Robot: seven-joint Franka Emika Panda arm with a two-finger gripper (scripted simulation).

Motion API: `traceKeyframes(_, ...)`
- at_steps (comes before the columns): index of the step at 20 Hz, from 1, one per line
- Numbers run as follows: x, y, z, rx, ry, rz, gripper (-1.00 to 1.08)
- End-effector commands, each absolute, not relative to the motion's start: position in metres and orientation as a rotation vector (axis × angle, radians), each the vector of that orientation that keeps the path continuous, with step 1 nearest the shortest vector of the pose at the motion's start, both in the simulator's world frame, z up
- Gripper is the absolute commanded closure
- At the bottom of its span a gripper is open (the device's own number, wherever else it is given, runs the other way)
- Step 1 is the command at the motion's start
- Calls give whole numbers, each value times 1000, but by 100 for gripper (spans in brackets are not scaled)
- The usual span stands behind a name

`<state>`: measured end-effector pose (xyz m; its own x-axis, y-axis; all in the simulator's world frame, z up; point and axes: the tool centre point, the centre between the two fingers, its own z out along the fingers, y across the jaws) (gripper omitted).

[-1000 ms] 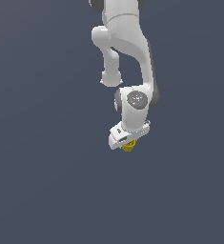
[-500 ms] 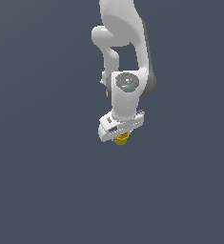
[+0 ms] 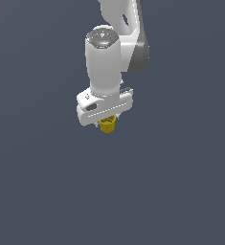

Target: Pick up the object and move it to a goal position.

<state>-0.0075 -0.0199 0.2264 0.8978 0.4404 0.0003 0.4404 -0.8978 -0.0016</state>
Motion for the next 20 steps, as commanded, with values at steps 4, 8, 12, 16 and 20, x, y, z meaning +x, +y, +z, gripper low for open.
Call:
traceKeyframes(4, -10, -56, 287, -3057, -711, -2, 108)
traceKeyframes(8, -11, -82, 330, -3057, -711, -2, 108)
traceKeyframes(12, -11, -107, 371, -3057, -711, -2, 108)
traceKeyframes(16, -11, -130, 408, -3058, -711, -1, 108)
traceKeyframes(20, -11, -149, 438, -3059, -711, -1, 108)
